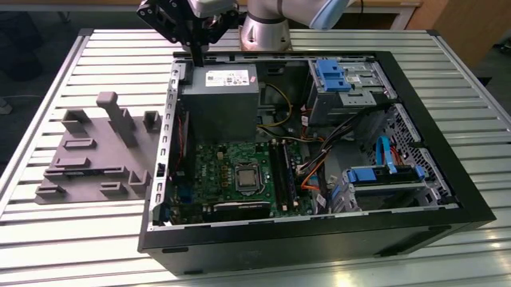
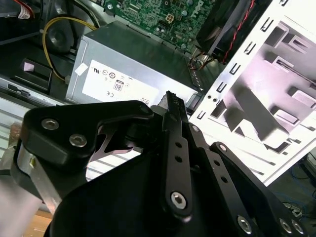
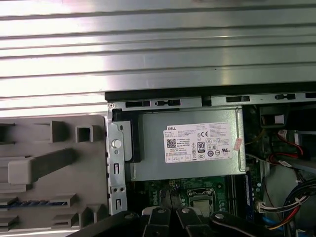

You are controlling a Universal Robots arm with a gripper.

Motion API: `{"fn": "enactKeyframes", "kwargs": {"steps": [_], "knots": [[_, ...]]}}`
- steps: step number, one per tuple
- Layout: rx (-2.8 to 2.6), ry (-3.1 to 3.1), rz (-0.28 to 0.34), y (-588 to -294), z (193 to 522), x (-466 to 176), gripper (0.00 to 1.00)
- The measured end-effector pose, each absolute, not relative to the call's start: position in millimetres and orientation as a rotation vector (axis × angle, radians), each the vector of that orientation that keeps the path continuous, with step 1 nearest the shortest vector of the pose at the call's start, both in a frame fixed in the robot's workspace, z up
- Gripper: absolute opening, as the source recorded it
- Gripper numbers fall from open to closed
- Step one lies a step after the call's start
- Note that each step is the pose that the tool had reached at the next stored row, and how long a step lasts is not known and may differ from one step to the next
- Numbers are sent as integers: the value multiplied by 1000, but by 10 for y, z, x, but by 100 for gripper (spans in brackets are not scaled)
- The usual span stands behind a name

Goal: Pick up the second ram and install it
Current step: 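Reach for the second ram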

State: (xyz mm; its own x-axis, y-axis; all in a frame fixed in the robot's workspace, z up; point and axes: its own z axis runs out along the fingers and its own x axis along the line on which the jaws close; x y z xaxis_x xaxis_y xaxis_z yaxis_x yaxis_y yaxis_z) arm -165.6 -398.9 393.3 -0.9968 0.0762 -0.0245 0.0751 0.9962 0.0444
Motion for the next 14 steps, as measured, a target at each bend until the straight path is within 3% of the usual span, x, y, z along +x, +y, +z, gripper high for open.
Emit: {"fn": "enactKeyframes", "kwargs": {"steps": [14], "knots": [[118, 3112, 68, -3989, 3933, -1753, 11]]}}
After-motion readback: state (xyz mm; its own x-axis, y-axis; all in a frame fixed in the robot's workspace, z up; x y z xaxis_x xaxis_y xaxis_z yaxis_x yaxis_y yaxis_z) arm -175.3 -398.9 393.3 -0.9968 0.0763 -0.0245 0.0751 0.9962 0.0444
